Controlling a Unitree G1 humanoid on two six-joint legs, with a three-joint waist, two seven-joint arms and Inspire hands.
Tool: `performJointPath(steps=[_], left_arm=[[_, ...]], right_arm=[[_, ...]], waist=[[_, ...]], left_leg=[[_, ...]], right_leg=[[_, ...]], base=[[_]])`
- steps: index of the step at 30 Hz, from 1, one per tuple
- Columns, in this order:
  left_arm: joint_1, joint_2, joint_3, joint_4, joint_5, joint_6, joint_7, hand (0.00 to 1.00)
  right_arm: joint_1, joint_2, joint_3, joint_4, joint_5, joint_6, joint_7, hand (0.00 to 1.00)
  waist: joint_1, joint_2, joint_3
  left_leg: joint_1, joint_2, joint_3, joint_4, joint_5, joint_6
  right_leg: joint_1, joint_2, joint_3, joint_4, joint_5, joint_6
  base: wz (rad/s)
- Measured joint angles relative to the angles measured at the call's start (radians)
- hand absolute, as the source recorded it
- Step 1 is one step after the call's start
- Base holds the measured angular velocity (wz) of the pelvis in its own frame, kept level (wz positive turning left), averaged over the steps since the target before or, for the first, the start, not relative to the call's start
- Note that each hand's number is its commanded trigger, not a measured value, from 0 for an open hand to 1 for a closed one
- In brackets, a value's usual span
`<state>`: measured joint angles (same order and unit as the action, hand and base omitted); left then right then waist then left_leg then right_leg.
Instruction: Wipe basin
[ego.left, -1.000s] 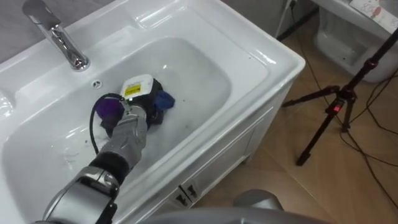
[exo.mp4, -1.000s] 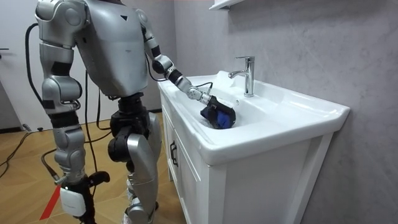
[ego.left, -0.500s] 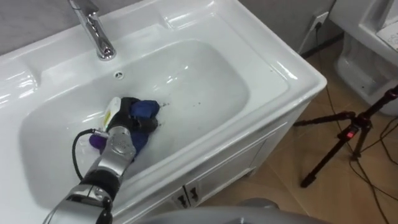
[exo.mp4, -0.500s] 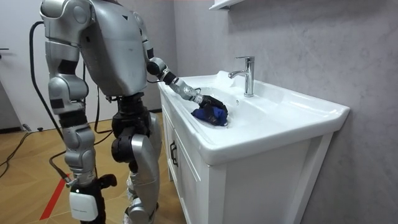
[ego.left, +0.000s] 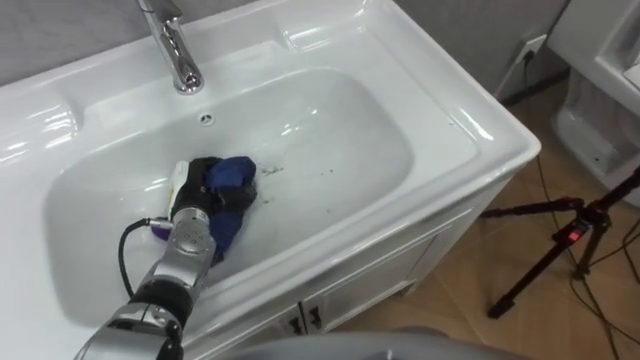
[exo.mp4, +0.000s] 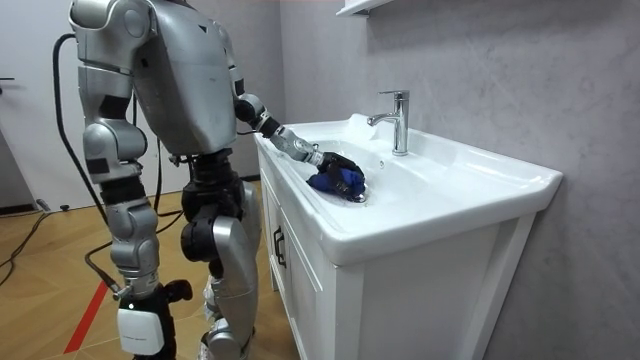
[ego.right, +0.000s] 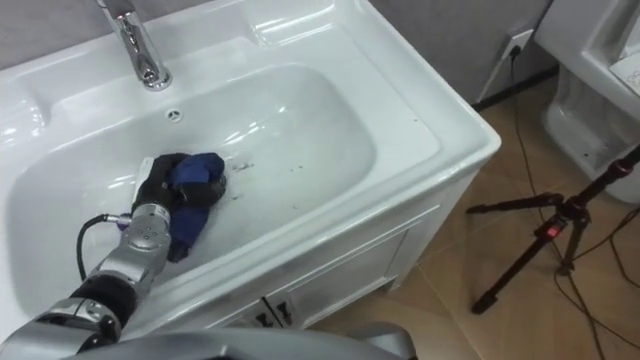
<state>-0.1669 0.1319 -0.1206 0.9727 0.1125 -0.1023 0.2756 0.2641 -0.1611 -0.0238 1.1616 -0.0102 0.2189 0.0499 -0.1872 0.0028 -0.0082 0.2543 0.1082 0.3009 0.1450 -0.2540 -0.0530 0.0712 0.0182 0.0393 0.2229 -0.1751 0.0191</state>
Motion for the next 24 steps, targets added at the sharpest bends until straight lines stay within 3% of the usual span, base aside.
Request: performJointPath(steps=[8, 13, 19, 24], left_arm=[[0.018, -0.001, 0.021, -0.002, 0.07, -0.007, 0.024, 1.0], [0.043, 0.001, 0.065, -0.002, 0.142, -0.007, 0.061, 1.0], [0.056, 0.014, 0.116, 0.0, 0.198, -0.006, 0.076, 1.0], [0.061, 0.015, 0.119, 0.0, 0.208, -0.004, 0.091, 1.0]], right_arm=[[0.0, 0.0, -0.04, 0.004, -0.035, 0.002, 0.018, 0.0], [-0.001, -0.005, -0.067, 0.006, -0.079, 0.001, 0.019, 0.0], [-0.036, -0.024, -0.091, 0.015, -0.083, 0.001, 0.017, 0.0], [-0.061, -0.032, -0.099, 0.019, -0.078, 0.0, 0.004, 0.0]], waist=[[0.013, 0.009, -0.0064], [0.046, 0.023, -0.0057], [0.055, 0.041, -0.0053], [0.06, 0.051, -0.0059]], left_leg=[[0.006, 0.001, -0.006, -0.011, 0.003, -0.004], [0.019, 0.003, -0.014, -0.012, 0.004, -0.006], [0.02, 0.003, -0.043, -0.012, 0.005, -0.008], [0.02, 0.004, -0.064, -0.012, 0.007, -0.01]], right_leg=[[0.016, 0.001, -0.012, -0.003, 0.001, -0.001], [0.032, 0.002, -0.016, -0.012, 0.002, -0.003], [0.049, 0.0, -0.033, -0.02, 0.003, -0.003], [0.055, 0.0, -0.048, -0.021, 0.0, -0.007]], base=[[0.03], [0.02], [0.1], [0.08]])
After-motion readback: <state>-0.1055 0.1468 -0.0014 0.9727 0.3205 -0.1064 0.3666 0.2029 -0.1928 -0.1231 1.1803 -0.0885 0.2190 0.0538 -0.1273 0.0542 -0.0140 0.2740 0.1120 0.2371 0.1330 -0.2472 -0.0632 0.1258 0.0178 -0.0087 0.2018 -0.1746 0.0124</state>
